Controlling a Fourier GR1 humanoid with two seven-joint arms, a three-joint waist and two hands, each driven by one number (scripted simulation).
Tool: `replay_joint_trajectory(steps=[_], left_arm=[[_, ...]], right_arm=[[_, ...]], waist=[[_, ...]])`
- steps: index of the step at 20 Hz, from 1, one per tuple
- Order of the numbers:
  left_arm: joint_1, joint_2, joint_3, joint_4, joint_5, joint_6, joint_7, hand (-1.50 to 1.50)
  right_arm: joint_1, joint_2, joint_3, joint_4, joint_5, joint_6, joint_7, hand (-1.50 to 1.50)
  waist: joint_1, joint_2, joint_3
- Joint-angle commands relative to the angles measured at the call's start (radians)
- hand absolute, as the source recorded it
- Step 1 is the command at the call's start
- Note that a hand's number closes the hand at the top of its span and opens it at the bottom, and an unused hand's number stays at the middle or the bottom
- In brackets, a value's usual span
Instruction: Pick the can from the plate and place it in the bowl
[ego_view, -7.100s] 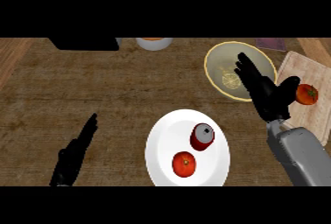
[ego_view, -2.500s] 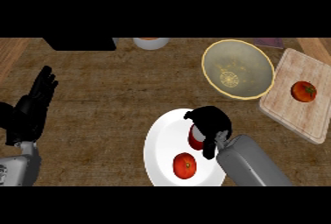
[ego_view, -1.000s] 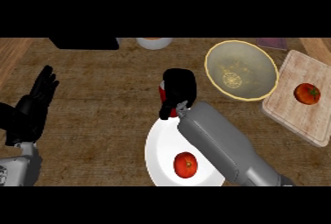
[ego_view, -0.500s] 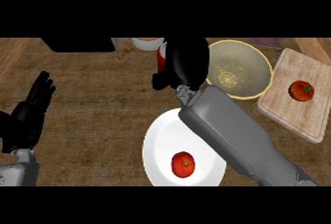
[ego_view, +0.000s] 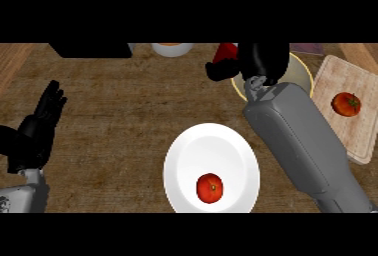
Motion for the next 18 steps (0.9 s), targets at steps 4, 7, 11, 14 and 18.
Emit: replay_joint_trajectory(steps=[4,7,11,14,18], left_arm=[[-0.021,0.028,0.025,0.018,0.009,-0.028,-0.02,0.0],[-0.078,0.022,0.016,0.027,0.014,-0.027,0.043,0.0],[-0.019,0.026,0.036,0.008,0.038,-0.053,0.005,0.0],[-0.019,-0.005,-0.007,-0.011,-0.009,-0.019,0.021,0.0],[-0.041,0.002,0.003,0.007,0.008,-0.033,0.016,0.0]], right_arm=[[0.016,-0.081,-0.185,0.213,-0.107,-0.128,-0.277,1.5],[0.017,-0.088,-0.217,0.323,-0.118,-0.174,-0.382,1.5],[-0.048,-0.126,-0.29,0.506,-0.138,-0.227,-0.511,1.5],[-0.122,-0.128,-0.329,0.684,-0.136,-0.29,-0.591,1.5],[-0.096,-0.178,-0.305,0.81,-0.088,-0.152,-0.461,1.5]], waist=[[0.013,0.006,0.0],[0.012,0.006,0.0],[0.021,0.007,0.0],[0.032,0.011,0.001],[0.042,0.019,0.0]])
